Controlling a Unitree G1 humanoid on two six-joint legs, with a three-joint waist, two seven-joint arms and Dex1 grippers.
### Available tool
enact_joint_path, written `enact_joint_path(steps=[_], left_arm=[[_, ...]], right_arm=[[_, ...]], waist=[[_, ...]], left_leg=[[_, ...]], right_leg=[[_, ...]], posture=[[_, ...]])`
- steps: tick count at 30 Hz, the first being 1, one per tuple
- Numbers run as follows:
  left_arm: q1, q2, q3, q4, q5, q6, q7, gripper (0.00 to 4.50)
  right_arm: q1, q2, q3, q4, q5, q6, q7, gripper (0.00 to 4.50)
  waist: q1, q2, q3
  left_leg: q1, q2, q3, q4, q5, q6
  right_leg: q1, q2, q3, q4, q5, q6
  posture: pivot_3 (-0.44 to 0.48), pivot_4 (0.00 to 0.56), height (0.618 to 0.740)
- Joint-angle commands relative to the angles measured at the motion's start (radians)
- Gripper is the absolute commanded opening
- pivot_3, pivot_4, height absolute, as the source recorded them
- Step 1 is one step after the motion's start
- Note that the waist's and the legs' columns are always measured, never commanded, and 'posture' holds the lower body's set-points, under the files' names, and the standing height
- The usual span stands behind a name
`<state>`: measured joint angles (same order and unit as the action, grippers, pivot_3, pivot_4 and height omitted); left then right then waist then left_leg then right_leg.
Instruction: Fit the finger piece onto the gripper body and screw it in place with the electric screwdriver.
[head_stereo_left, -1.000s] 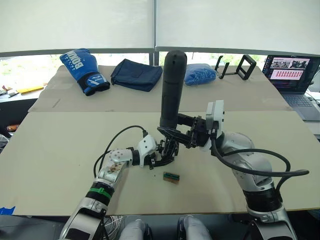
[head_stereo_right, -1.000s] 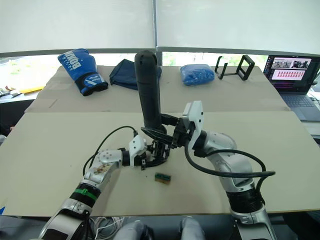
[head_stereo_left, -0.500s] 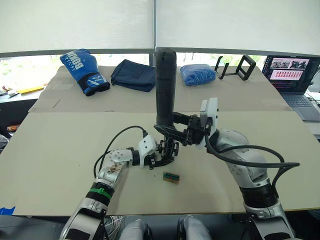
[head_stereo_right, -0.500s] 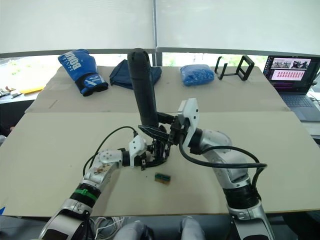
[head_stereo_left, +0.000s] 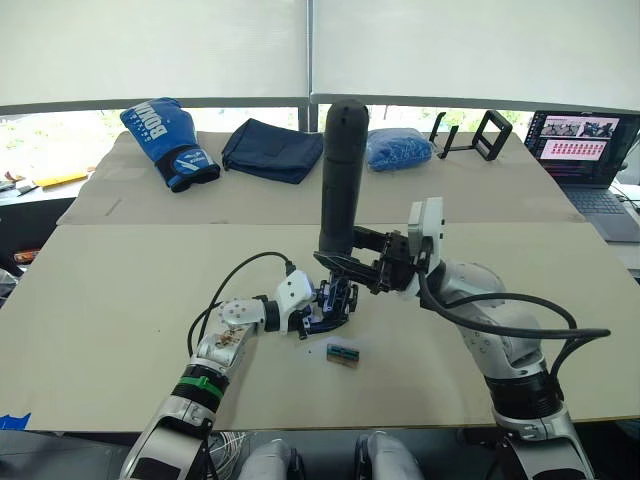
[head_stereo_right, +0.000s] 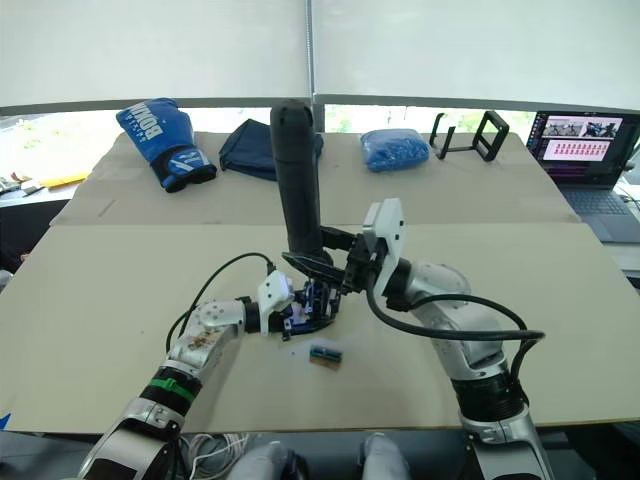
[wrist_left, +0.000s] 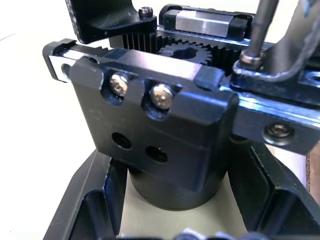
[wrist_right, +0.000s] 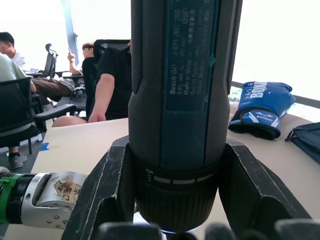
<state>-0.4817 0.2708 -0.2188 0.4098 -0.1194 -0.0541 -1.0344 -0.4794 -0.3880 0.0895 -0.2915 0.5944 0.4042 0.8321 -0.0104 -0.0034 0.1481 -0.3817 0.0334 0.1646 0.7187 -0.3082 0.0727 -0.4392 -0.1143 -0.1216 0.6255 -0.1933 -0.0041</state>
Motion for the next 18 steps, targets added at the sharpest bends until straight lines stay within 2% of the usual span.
enact_joint_path(steps=[1, 8, 18], left_arm=[[0.006, -0.005, -0.009, 0.015, 0.0, -0.006, -0.005, 2.33], [0.0, -0.004, -0.017, 0.058, 0.044, -0.031, 0.039, 2.33], [-0.006, -0.008, -0.028, 0.089, 0.038, -0.036, 0.032, 2.33]], right_arm=[[-0.023, -0.017, -0.041, -0.022, 0.041, 0.015, 0.023, 1.91], [-0.101, -0.019, -0.144, -0.081, 0.189, 0.016, 0.064, 1.91], [-0.1, -0.041, -0.192, -0.118, 0.225, 0.027, 0.057, 1.91]], waist=[[0.0, 0.0, 0.0], [0.004, 0.0, 0.001], [0.01, 0.0, 0.001]], left_leg=[[-0.001, 0.0, 0.0, 0.0, 0.0, 0.0], [-0.003, 0.0, 0.0, 0.0, 0.0, 0.0], [-0.002, 0.0, -0.001, 0.0, -0.001, 0.001]], right_leg=[[-0.001, 0.0, 0.0, 0.0, 0.0, 0.0], [-0.002, 0.0, -0.001, 0.0, 0.0, 0.0], [-0.001, -0.002, -0.001, -0.001, 0.0, 0.0]], posture=[[0.0, 0.15, 0.74], [0.0, 0.15, 0.74], [0.0, 0.15, 0.74]])
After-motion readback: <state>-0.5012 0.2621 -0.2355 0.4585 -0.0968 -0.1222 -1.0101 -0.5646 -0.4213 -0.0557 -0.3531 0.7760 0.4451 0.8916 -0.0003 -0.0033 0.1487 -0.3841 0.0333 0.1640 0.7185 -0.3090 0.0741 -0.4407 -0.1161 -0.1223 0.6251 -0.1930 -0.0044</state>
